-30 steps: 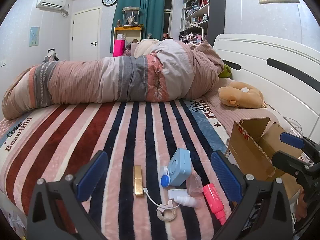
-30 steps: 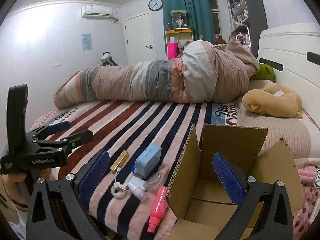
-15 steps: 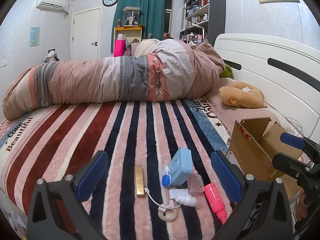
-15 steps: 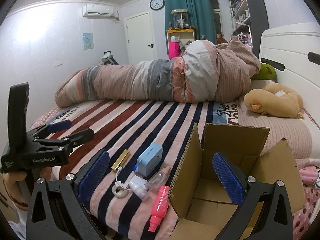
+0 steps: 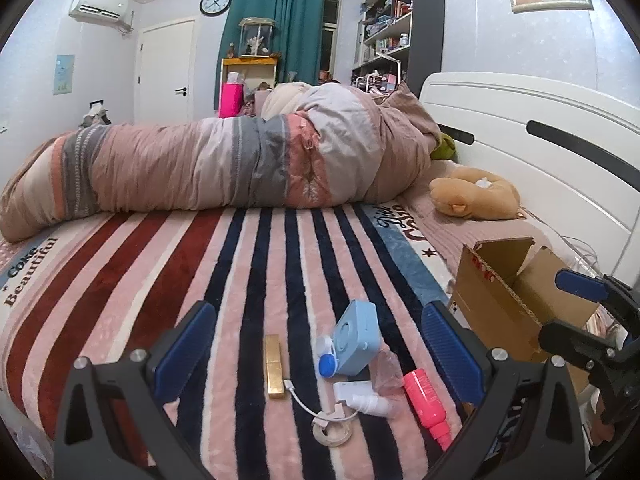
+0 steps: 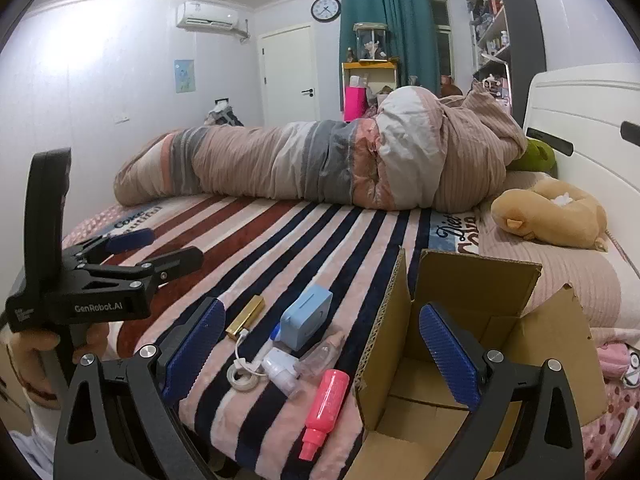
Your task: Organize rigid objects
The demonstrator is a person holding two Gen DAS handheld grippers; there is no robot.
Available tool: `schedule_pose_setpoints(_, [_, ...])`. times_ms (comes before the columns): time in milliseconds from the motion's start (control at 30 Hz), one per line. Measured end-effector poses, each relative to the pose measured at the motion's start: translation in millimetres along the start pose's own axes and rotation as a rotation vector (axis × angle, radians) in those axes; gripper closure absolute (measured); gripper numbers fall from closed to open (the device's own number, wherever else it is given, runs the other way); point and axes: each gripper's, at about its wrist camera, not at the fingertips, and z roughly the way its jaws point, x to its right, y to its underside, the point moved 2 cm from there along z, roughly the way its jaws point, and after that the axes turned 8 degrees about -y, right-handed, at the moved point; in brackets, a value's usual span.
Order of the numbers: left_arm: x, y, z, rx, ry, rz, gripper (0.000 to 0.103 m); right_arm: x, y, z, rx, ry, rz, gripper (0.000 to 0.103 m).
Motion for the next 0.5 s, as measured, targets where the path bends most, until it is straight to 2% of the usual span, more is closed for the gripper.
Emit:
schedule_pose_setpoints(67, [-1.0, -0.2, 1.1, -0.002, 0.002, -0.001, 0.0, -2.6, -0.2, -0.2, -0.005, 0.005, -0.01, 0.013])
schedule_pose_setpoints(133, [-2.1, -0.6, 1.8, -0.003, 0.004, -0.001, 0.0, -6.7, -1.6, 0.2, -0.01, 0.008, -0.024, 0.013])
schedule_pose_setpoints(200, [-3.4, -0.7, 2.3, -0.002, 0.009, -0.005, 0.0, -14.3, -3.4, 0.7, -0.01, 0.003, -0.047, 0.018])
schedule_pose_setpoints(267, [-7.4, -0.7, 4.3, -0.004, 0.019, -0.011, 0.0, -22.0, -4.7, 3.4, -0.018, -0.002, -0.071, 0.037])
schedule_pose_setpoints(367, [-14.7, 0.5, 7.5, -0.005, 0.029, -0.019, 0.0, -39.0, 0.3, 16.4, -0.067, -0.03, -0.113, 0.059])
schedule_pose_setpoints(433, [-19.6, 2.1, 11.1, -0.009, 0.027, -0.025, 0.0, -53.6, 10.8, 32.7, -0.126, -0.068, -0.141, 0.064])
schedule_pose_setpoints(500, [-23.5, 3.7, 14.4, -0.013, 0.028, -0.029, 0.0, -63.6, 26.2, 53.1, -0.2, -0.103, -0.146, 0.064])
